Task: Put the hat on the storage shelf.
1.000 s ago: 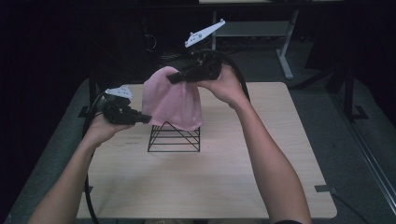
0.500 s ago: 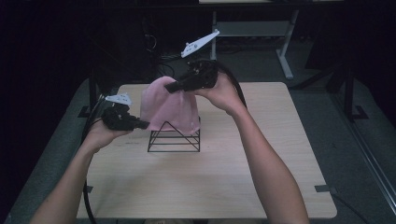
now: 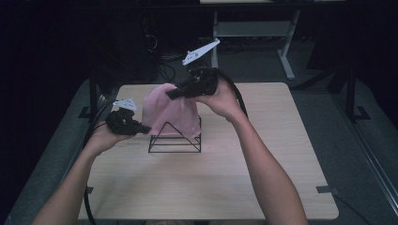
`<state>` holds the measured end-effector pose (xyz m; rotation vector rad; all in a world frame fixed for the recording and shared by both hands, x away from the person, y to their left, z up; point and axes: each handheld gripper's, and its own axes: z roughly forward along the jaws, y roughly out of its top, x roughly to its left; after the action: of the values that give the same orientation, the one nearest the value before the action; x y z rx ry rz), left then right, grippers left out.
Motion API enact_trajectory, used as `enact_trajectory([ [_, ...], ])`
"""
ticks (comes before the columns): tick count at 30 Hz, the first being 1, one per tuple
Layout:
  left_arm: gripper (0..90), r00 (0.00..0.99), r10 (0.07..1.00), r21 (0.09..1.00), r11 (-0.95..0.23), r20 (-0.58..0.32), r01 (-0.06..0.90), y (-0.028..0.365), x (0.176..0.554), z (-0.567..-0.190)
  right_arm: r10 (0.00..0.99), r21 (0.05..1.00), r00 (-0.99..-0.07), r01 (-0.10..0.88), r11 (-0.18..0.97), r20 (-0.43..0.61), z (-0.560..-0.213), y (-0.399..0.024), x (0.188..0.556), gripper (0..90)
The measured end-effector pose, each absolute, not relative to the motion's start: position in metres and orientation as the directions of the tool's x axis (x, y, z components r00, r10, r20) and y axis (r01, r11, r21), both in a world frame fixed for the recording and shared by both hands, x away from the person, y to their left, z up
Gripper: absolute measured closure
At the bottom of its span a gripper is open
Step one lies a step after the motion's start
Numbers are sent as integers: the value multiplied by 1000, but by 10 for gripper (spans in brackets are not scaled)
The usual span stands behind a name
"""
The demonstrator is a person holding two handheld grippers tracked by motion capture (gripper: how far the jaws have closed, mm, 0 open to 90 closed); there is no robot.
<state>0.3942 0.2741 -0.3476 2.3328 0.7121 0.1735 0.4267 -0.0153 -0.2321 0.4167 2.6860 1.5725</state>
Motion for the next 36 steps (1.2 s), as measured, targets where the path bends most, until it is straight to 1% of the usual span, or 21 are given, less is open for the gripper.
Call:
enact_trajectory([
  [7,813,834,545,639,-612,-88,467,275,394,-360,232,855,-962,240,460,146,-245,-17,426,747],
  [16,816,838,541,601,-648,-68,467,271,397,-367,229,851,-960,251,460,160,-257,-16,427,745],
  [20,817,841,539,576,-675,-43,461,268,397,-371,229,847,-958,262,463,171,-264,-15,426,743],
  [26,818,831,552,570,-665,-61,483,271,398,-382,230,832,-958,265,488,171,-274,-14,427,743],
  [27,818,830,554,571,-663,-62,485,272,398,-384,233,827,-955,278,488,183,-275,-13,427,743],
  [28,818,830,554,561,-668,-63,489,272,398,-385,227,827,-959,265,496,172,-277,-13,427,743],
  [36,818,829,558,532,-691,-39,490,270,401,-391,231,811,-954,284,511,189,-285,-10,428,737],
])
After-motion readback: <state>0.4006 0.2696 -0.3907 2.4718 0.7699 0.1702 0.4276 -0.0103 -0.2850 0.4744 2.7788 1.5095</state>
